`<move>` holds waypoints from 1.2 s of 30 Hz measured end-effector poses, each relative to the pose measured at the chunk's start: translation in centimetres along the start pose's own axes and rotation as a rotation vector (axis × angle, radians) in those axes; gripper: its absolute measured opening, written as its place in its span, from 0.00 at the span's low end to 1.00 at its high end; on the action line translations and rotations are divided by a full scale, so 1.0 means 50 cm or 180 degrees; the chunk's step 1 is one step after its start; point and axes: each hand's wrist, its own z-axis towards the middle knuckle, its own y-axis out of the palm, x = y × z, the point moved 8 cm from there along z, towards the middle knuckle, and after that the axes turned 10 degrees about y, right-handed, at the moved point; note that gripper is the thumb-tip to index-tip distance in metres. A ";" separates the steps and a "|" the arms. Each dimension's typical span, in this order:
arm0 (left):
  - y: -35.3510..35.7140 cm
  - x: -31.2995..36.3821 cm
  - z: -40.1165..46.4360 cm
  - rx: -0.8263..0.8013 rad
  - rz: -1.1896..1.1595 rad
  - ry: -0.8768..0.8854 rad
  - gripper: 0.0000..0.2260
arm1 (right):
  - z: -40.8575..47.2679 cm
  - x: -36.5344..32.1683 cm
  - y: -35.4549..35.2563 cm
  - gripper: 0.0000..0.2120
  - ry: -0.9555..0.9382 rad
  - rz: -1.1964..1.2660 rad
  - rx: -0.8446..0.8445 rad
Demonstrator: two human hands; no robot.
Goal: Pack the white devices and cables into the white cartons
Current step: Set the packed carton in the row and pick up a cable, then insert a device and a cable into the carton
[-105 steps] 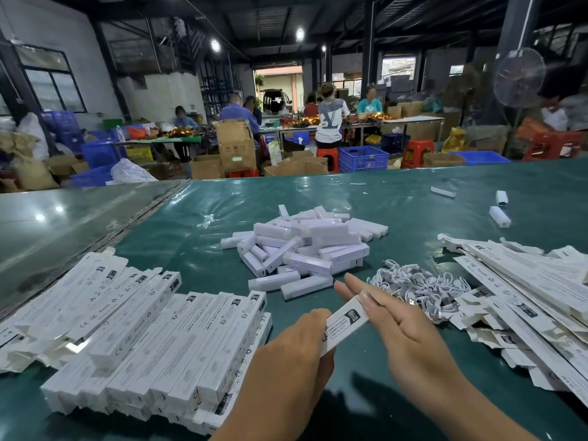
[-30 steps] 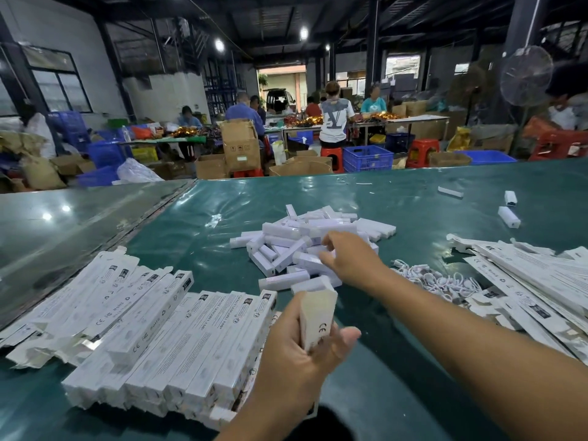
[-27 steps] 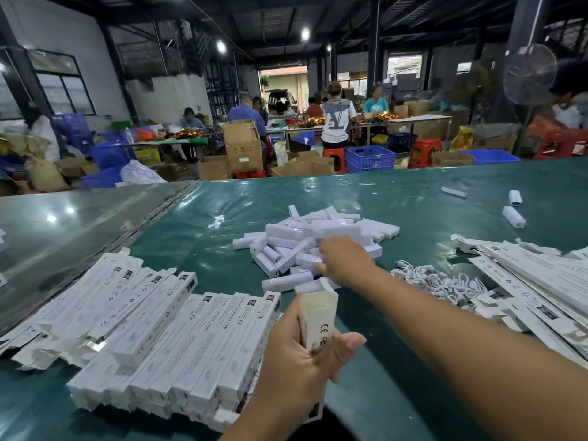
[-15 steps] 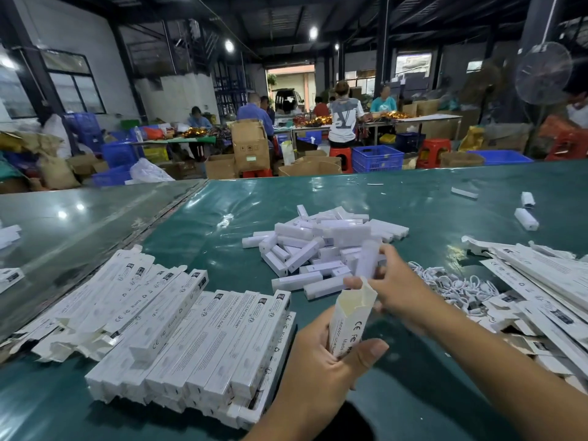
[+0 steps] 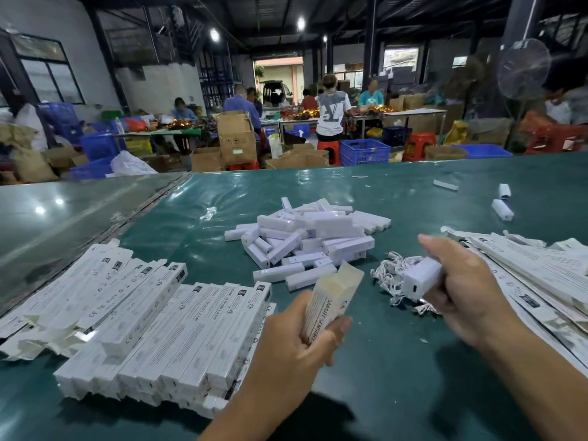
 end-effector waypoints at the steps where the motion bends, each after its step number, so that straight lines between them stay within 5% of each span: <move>1: 0.000 -0.002 0.000 -0.0016 0.0206 0.0007 0.12 | -0.003 -0.004 0.001 0.17 -0.0029 0.0072 -0.0053; 8: 0.014 -0.018 -0.008 -0.0326 0.1354 -0.0005 0.18 | -0.027 -0.025 0.028 0.27 -0.0472 -0.0268 -0.0240; 13: 0.005 -0.024 -0.008 -0.0240 0.1316 -0.0123 0.17 | -0.044 -0.040 0.054 0.11 -0.0941 -0.0721 -0.0646; 19: -0.003 -0.027 -0.005 -0.0099 0.1061 -0.0193 0.18 | -0.040 -0.043 0.053 0.05 -0.0809 -0.0582 -0.1012; 30: -0.001 -0.019 -0.005 -0.0139 0.1029 -0.0167 0.17 | -0.056 -0.069 0.056 0.22 -0.1235 -0.0593 -0.0940; 36: 0.002 -0.014 -0.008 -0.0200 0.1198 -0.0113 0.16 | -0.063 -0.081 0.035 0.09 -0.1601 -0.0724 -0.0529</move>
